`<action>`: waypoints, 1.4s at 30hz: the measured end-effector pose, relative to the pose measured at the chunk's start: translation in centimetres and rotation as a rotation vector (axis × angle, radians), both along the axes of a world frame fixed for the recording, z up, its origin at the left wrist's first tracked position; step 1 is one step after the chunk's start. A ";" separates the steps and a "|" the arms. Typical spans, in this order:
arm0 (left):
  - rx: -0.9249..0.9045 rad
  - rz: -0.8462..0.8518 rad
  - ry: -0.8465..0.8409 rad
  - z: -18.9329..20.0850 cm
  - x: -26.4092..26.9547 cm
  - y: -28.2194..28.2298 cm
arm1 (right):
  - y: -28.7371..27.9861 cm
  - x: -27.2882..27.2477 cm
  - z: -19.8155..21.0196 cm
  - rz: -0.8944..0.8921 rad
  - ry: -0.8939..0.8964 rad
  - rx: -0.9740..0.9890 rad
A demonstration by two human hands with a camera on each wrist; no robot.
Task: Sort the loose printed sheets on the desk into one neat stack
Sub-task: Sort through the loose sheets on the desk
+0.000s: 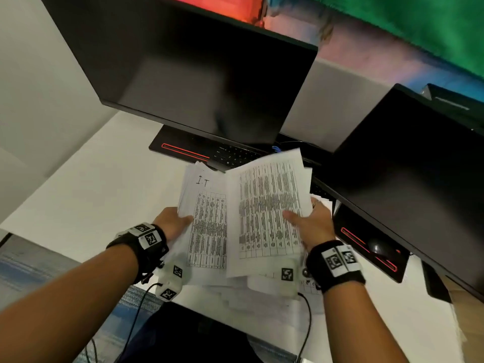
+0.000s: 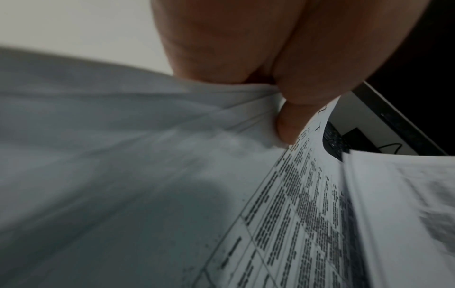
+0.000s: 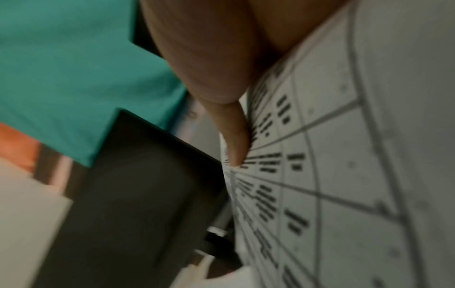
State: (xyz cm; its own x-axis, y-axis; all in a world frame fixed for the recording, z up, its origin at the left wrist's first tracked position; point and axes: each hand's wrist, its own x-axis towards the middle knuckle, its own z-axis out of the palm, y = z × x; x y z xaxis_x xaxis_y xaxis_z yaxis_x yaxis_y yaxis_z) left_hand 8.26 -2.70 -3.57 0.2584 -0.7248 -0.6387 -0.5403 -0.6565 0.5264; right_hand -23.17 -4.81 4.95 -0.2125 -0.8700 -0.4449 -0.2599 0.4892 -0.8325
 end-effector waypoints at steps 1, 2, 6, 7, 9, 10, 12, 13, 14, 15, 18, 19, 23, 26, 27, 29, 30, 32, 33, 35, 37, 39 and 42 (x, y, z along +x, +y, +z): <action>-0.004 -0.011 0.000 0.2 -0.1 -0.1 | 0.0 0.3 -1.3 -0.006 0.088 0.037; -0.009 -0.014 -0.003 0.2 -0.3 -0.1 | 0.0 0.3 -2.4 -0.004 0.200 0.070; -0.006 0.055 0.042 0.1 -0.5 0.1 | 0.6 0.7 -4.8 0.014 0.333 0.193; -0.001 0.083 0.065 0.1 -0.5 0.0 | 0.7 1.0 -5.0 0.024 0.305 0.174; 0.003 0.147 0.116 0.0 -0.5 -0.3 | 0.7 1.9 -5.5 0.036 0.160 0.096; 0.002 0.169 0.151 0.3 -0.6 -0.6 | 0.7 2.4 -5.3 0.037 0.077 0.050; 0.003 0.215 0.221 0.4 -0.7 -1.0 | 0.3 3.3 -3.2 0.027 -0.127 -0.042; 0.003 0.238 0.248 0.5 -0.7 -1.0 | 0.1 3.4 -2.2 0.014 -0.208 -0.079; 0.005 0.255 0.267 0.5 -0.7 -1.1 | -0.1 3.1 -1.6 -0.004 -0.270 -0.112; 0.003 0.260 0.286 0.3 -0.6 -1.0 | -0.2 2.4 -1.4 -0.023 -0.275 -0.118; 0.005 0.283 0.300 0.1 -0.4 -0.9 | 0.1 -0.4 -2.8 -0.012 0.042 -0.047; -0.005 0.295 0.322 0.2 -0.5 -0.8 | 0.3 -1.1 -3.6 0.007 0.159 0.022; -0.010 0.348 0.419 0.3 -1.2 -0.8 | 1.1 0.1 -5.4 0.063 0.364 0.124; -0.014 0.317 0.388 0.4 -1.3 -0.8 | 1.2 3.9 -6.1 0.201 0.265 0.103; -0.026 0.269 0.348 0.3 -1.2 -0.8 | 1.3 5.2 -6.5 0.276 0.244 0.111; -0.076 0.085 0.193 0.3 -1.1 -0.8 | 1.5 6.3 -7.7 0.348 0.288 0.099; -0.104 0.007 0.100 0.2 -1.1 -0.8 | 1.4 5.6 -8.1 0.324 0.370 0.101; -0.126 -0.044 0.026 0.2 -1.1 -0.7 | 1.6 2.2 -8.5 0.156 0.611 0.211; -0.133 -0.049 0.022 0.1 -0.9 -0.7 | 2.0 0.0 -8.6 0.058 0.705 0.302; -0.141 -0.042 0.031 0.3 -0.6 -0.6 | 3.3 -3.6 -8.7 -0.053 0.764 0.404; -0.141 -0.044 0.055 0.6 -0.5 -0.3 | 4.3 -5.1 -9.1 -0.037 0.738 0.399; -0.161 0.009 0.132 1.0 -0.3 0.2 | 4.8 -5.3 -9.5 -0.007 0.761 0.342; -0.180 0.099 0.284 1.7 0.6 0.9 | 4.9 -4.9 -9.1 0.008 0.736 0.264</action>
State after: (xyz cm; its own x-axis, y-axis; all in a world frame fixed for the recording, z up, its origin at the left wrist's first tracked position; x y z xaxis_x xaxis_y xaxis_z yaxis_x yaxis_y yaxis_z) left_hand 8.85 -1.81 -1.88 0.1633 -0.8130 -0.5589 -0.2944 -0.5809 0.7589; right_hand -28.09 0.11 -4.18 -0.5277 -0.7577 -0.3838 -0.7044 0.6429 -0.3008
